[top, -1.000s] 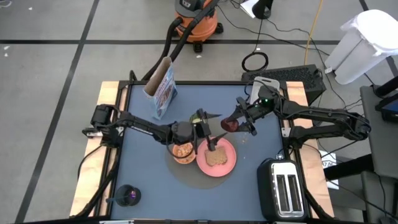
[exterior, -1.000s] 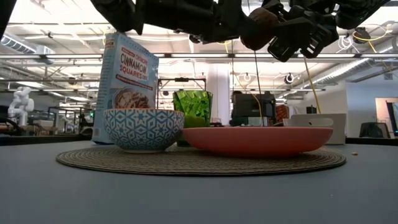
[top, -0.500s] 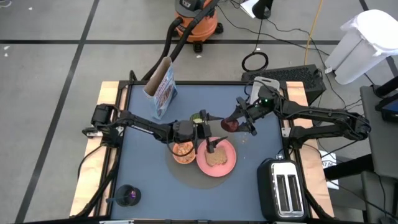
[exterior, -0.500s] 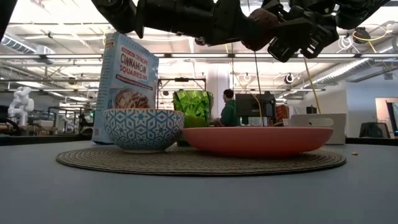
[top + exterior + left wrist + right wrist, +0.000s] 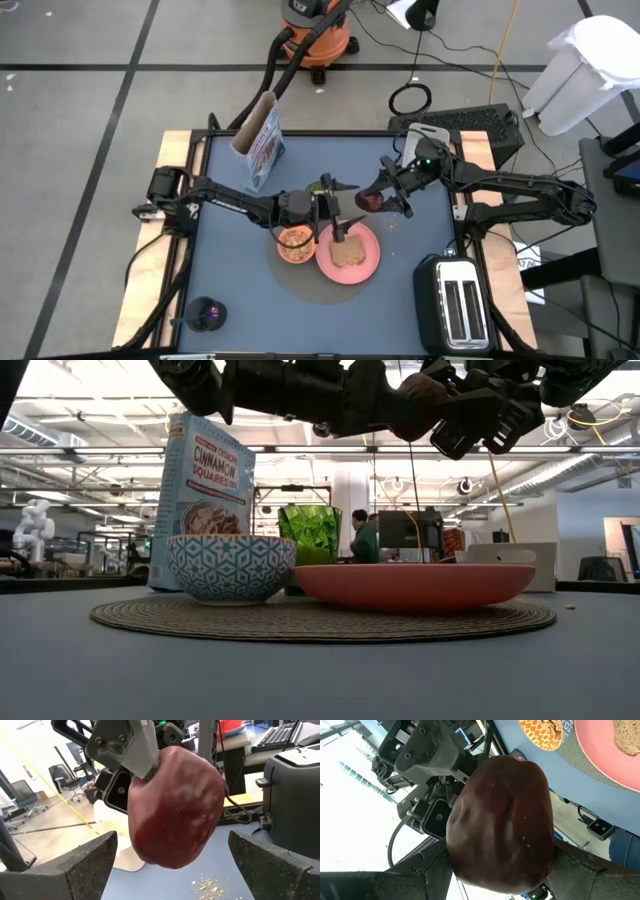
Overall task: Arrange a breakfast setting
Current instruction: Put the apple on the gray table mat to the right side of the green cup
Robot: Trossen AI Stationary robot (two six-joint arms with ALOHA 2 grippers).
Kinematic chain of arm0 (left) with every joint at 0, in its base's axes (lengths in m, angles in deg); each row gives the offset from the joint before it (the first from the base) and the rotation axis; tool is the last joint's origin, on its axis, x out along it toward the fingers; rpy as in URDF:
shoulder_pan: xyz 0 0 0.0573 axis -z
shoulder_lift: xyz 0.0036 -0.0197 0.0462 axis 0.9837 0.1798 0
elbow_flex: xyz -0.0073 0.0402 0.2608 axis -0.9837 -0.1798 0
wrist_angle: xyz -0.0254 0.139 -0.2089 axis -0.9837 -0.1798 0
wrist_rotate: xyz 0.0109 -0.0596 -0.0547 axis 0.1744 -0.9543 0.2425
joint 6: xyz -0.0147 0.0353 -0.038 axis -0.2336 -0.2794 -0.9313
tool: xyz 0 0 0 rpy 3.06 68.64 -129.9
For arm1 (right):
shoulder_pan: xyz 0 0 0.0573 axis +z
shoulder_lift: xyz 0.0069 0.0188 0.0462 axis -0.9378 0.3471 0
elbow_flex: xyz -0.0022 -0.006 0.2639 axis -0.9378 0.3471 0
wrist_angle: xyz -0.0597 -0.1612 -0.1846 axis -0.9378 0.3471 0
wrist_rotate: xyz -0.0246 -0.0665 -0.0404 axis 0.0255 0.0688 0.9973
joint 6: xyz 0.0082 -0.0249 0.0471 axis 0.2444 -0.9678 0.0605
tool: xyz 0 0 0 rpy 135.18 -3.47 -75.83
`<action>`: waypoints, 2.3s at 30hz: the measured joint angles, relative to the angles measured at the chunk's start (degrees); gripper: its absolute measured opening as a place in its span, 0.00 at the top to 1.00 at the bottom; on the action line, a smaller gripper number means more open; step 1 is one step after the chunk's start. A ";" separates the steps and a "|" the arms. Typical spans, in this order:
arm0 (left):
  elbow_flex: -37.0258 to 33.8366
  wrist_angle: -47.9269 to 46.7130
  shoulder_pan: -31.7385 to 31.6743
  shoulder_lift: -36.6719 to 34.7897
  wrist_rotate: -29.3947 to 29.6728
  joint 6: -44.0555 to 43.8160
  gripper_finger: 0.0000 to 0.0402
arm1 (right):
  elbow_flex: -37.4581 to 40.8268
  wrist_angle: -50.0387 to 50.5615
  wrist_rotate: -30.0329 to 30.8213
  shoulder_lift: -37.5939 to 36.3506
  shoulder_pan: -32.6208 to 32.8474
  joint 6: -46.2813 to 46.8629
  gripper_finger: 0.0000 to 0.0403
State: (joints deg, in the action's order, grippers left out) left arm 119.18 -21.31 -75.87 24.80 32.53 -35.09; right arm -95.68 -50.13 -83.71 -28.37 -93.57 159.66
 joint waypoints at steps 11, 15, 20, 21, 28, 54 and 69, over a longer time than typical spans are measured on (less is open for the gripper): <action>0.00 0.00 0.00 0.00 0.02 0.43 0.09 | 0.00 0.02 0.00 0.00 0.00 0.14 0.36; 0.00 0.00 0.00 0.00 0.04 1.33 0.18 | 0.00 0.02 0.00 0.00 0.00 0.16 0.36; 0.00 0.06 -0.01 0.00 0.20 1.51 0.27 | 0.00 0.04 0.00 0.00 0.00 0.16 0.36; 0.00 0.07 -0.01 0.00 0.24 1.51 0.29 | 0.00 0.04 0.00 0.00 0.00 0.16 0.36; 0.00 0.08 0.00 -0.02 0.28 1.49 0.40 | 0.00 0.11 -0.04 0.00 0.00 0.16 0.36; 0.00 0.13 0.00 -0.02 0.37 1.73 0.43 | 0.00 0.11 -0.09 0.00 -0.02 -5.05 0.30; 0.00 0.13 0.00 -0.02 0.35 1.68 0.43 | 0.00 0.37 -0.09 -0.02 0.00 -5.81 0.30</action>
State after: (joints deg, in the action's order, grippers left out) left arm 119.18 -21.18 -75.87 24.78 32.88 -33.41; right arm -95.68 -49.76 -83.80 -28.40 -93.57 153.85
